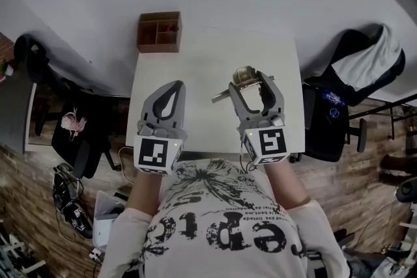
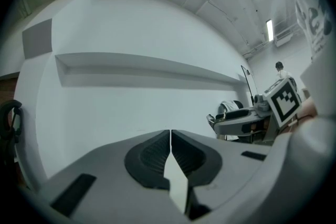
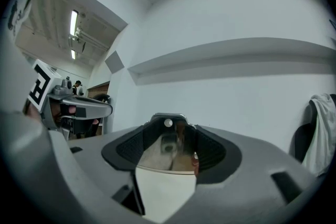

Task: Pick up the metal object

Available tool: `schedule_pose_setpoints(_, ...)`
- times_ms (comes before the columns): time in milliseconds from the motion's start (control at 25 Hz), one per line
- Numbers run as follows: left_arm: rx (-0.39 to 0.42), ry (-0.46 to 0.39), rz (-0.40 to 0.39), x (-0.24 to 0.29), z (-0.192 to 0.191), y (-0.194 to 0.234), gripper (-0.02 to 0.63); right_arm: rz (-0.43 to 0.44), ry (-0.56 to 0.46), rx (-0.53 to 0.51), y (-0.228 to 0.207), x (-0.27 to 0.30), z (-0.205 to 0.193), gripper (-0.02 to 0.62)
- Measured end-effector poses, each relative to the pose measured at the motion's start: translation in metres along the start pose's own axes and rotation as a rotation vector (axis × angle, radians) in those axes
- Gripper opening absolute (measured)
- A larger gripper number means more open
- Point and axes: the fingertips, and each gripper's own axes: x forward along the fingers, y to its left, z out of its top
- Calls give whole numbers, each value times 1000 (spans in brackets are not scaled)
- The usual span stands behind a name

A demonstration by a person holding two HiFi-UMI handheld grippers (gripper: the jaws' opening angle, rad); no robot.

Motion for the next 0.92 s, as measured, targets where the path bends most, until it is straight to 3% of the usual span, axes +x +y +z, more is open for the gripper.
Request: schedule_pose_setpoints(920,-37,22,-16,26,-16,7,11,-38,36,57,-14,20,-13,278)
